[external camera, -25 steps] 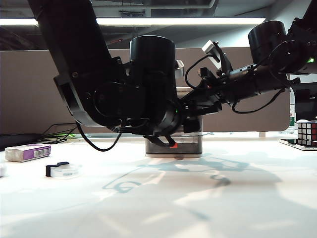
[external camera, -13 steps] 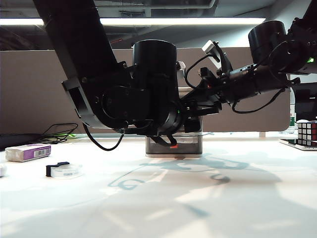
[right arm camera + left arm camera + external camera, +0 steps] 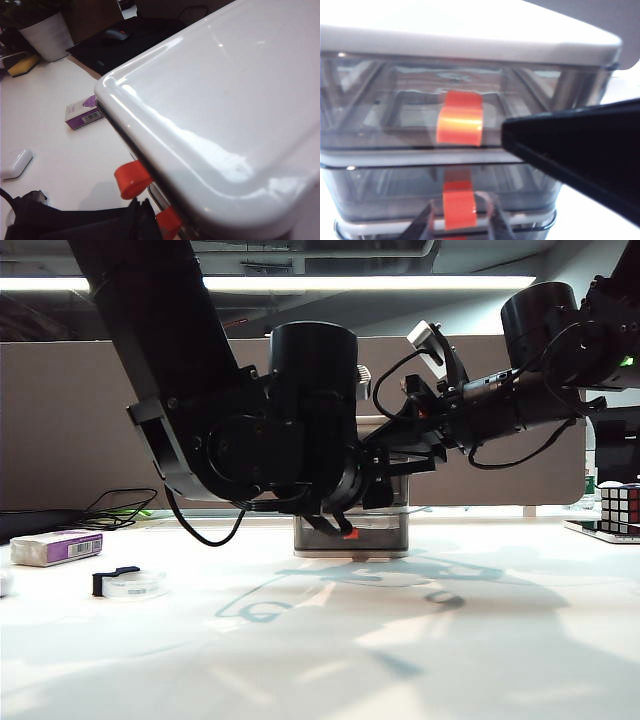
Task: Open the second layer of the drawer on the table, pick up the transparent tape on the table and put it in, and finally close the drawer.
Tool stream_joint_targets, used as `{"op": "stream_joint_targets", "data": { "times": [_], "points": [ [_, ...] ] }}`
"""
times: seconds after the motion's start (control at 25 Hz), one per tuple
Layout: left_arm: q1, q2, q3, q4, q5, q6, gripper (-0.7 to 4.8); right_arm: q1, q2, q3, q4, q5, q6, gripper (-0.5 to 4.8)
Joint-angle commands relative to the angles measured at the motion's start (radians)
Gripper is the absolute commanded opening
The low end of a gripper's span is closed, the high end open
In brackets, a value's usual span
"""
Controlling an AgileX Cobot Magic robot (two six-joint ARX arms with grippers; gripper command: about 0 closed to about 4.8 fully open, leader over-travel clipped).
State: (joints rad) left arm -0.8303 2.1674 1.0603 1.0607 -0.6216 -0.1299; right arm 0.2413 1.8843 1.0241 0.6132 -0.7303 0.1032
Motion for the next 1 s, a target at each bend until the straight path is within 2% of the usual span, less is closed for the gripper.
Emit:
{"op": "stream_joint_targets", "data": {
  "times": [0.04,1.0],
  "points": [
    [0.004,0.008,0.013,0.011,-0.007,0.003,1.42,0.002,-0.005,0.004,0.011,-0.006,-0.003,-0.05],
    [0.026,0.018,0.024,0.018,0.062,0.003,1.42,0.002,-0.005,0.004,0.013,-0.005,-0.007,-0.05]
  ]
}}
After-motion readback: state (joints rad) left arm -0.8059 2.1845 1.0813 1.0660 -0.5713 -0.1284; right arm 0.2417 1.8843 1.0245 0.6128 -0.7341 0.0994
